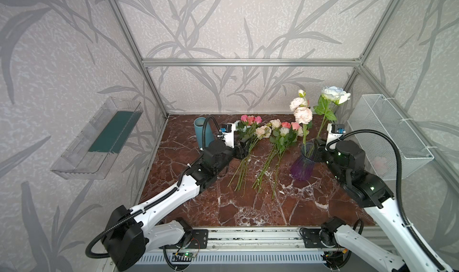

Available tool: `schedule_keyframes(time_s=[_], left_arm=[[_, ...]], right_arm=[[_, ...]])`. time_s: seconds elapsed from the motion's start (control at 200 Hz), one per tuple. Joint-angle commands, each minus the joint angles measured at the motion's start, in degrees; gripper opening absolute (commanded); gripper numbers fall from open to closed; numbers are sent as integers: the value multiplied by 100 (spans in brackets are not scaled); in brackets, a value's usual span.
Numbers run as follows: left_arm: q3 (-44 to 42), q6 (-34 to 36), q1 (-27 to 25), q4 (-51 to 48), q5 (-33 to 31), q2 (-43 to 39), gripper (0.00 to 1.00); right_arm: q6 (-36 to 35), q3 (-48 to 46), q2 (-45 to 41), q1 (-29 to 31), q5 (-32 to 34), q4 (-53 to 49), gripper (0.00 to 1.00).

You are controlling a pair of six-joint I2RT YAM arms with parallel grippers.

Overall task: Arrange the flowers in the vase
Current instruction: 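Open the right gripper and draw back while the left gripper reaches the roses, then lower the left gripper onto the loose stems and grasp a pink rose stem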

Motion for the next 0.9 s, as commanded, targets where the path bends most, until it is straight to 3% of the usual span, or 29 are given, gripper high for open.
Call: schedule_keyframes(time_s=[0.0,0.42,0.61,0.75,0.895], left_arm=[[340,-26,37,-421,-68,304,63],[1795,-321,148,-2607,123,2372,47],[2351,-363,160,-3414,266,3267,43],[2671,-467,158,-4040,-218,3790,42],[3067,-307,137,-4433,157,4279,42]], right_arm=[[245,181,-249,-23,-260,-246,29],[740,-499,-858,-20,-738,-438,29],[879,-711,-981,-20,-823,-360,29],[901,-752,-976,-21,-883,-316,29],[915,-846,-992,-20,-919,-223,30]])
